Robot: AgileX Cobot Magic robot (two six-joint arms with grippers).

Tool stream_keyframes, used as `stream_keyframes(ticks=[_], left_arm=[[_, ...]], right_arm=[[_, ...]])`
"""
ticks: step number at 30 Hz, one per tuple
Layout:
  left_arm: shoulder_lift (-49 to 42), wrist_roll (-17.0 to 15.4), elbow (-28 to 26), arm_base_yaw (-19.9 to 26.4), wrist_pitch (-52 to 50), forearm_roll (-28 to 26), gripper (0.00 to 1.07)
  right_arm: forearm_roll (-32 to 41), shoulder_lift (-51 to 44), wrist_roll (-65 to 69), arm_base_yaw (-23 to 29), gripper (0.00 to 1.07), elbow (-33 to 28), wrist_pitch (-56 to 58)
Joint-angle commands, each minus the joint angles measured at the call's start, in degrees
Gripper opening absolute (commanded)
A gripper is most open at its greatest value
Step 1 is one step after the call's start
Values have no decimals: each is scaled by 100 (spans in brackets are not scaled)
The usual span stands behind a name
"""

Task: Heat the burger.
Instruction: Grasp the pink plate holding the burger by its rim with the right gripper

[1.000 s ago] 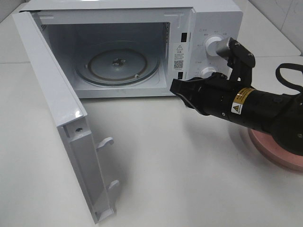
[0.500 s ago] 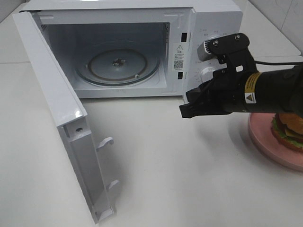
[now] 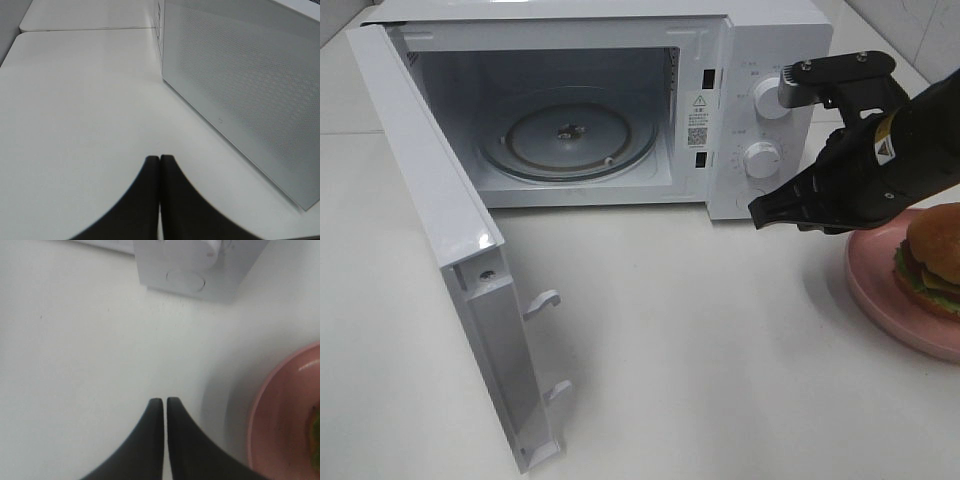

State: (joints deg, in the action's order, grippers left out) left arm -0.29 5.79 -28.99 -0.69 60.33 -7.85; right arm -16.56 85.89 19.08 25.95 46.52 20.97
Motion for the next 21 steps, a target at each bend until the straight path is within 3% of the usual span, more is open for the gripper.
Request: stream_keyframes(ticks=[1,6,10,12,15,16,18,20,21], left_arm=[[-115,-11,0,23,-63,-23,0],[-115,-11,0,23,-63,-23,0],[-115,-11,0,23,-63,-23,0],[-115,-11,0,23,-63,-23,0],[-115,-11,0,23,-63,-23,0],[-115,-11,0,23,-63,-23,0],[-115,-11,0,23,-63,-23,0],[-115,-11,0,23,-63,-23,0],[-115,-11,0,23,-63,-23,0]], right_arm=[[1765,-34,-1799,11,4,430,1226],[2836,-34,-2716,11,7,722,2229],[2853,-34,-2676,11,13,831,2555],[2802,-34,-2435,11,26,865,2630],[2796,-34,-2378,11,32,865,2630],[2779,-34,-2275,11,44,865,2630],[2762,-34,-2246,11,49,865,2630],[2590,-34,-2080,11,66,865,2636],[2590,-34,-2080,11,66,865,2636]])
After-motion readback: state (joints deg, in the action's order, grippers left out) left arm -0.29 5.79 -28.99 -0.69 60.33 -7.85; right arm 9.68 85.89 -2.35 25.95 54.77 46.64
